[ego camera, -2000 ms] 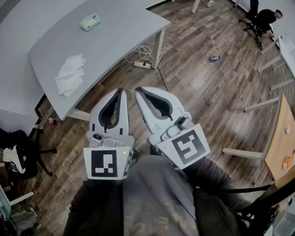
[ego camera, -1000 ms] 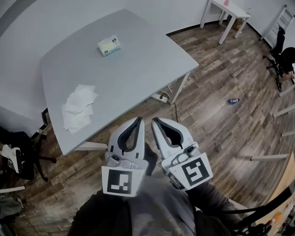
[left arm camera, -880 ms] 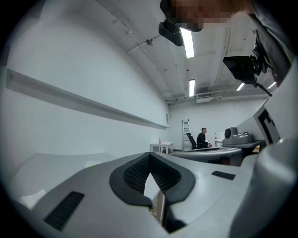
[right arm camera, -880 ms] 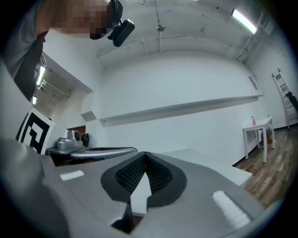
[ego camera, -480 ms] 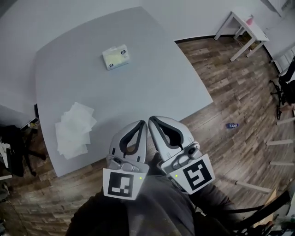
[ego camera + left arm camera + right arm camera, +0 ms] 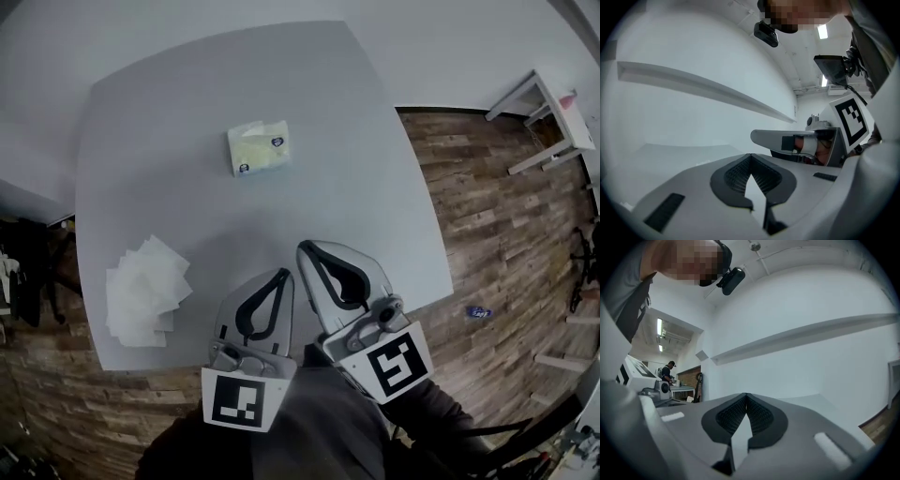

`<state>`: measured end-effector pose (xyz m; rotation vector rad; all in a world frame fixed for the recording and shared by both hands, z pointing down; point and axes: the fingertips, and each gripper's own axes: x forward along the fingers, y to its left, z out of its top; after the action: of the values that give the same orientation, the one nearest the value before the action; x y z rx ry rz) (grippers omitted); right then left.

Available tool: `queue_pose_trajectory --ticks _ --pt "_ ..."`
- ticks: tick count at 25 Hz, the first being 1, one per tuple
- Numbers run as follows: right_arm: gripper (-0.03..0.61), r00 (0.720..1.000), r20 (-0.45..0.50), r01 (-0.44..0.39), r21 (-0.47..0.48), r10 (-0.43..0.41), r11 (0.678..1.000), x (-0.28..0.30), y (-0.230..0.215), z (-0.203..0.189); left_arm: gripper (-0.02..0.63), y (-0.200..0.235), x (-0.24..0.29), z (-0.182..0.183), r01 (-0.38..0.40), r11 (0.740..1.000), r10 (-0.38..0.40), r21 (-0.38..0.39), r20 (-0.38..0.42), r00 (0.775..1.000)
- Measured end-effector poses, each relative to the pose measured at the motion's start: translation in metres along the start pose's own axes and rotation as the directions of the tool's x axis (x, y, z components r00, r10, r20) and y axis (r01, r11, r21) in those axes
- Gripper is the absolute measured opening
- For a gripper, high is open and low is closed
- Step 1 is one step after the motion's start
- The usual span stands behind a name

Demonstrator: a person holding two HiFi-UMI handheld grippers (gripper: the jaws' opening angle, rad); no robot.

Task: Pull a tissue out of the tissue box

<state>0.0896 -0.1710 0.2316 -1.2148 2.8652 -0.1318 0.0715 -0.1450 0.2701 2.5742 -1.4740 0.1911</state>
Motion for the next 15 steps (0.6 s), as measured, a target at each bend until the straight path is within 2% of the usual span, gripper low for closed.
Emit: queue_pose_trajectory --ticks 5,8,12,15 --pt "0.003 0.992 -0.066 -0.097 0.089 0.103 0.991 0.037 -0.057 -0.03 0.002 0.028 0.068 -0.008 -0.126 0.991 0.122 -0.049 -0.068 0.99" --pt "0.005 0.985 -0.078 -0.147 0.107 0.155 0.983 0.06 -0.08 -0.04 0.002 0.043 0.094 -0.001 -0.176 0.983 0.171 -0.057 -0.085 0.982" --pt "0.009 0.978 -0.067 -0.194 0.083 0.199 0.978 0.092 -0.096 -0.04 0.002 0.071 0.118 0.009 -0.22 0.974 0.216 -0.059 -0.076 0.973" --pt "0.023 0.972 -0.098 -0.209 0.043 0.213 0.977 0.116 -0.112 -0.049 0.002 0.094 0.143 0.004 -0.238 0.969 0.233 -0.065 -0.072 0.97"
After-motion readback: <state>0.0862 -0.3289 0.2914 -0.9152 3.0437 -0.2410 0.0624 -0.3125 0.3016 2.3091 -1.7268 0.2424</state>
